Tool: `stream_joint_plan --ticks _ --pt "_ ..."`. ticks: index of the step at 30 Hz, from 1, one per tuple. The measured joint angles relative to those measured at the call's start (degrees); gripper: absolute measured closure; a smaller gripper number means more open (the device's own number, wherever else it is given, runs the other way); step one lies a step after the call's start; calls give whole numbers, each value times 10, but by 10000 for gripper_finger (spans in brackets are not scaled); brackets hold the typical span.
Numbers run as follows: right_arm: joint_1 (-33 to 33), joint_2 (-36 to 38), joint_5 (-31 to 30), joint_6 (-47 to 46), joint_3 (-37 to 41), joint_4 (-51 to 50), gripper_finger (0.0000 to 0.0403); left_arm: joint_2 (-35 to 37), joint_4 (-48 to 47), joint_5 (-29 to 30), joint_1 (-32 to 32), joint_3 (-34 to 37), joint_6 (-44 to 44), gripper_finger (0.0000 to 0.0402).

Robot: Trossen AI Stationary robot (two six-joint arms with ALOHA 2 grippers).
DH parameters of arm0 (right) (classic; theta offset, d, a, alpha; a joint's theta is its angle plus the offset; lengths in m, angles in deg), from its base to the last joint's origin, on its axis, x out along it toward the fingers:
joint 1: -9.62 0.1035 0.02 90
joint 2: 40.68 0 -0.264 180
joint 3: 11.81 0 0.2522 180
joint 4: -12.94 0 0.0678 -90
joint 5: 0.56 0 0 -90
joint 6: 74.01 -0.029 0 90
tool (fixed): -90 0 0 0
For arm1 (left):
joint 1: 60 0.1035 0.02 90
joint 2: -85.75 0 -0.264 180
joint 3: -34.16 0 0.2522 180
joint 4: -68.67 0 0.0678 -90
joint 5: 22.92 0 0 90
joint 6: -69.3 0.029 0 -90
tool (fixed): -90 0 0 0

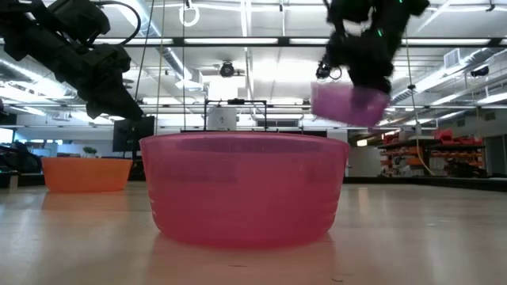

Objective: Nest bowls inside each other
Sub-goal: Stack the violet bowl onto the yellow bowl

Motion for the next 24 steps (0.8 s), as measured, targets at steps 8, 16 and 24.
stream_joint_plan --ticks 8,16,24 --pt "7 -68 -12 38 -146 -37 403 0 0 1 0 0 0 309" --pt "-9 -234 12 96 -291 -91 403 0 0 1 0 0 0 309" --pt "-15 -345 40 131 -372 -140 402 0 -7 1 0 0 -2 308"
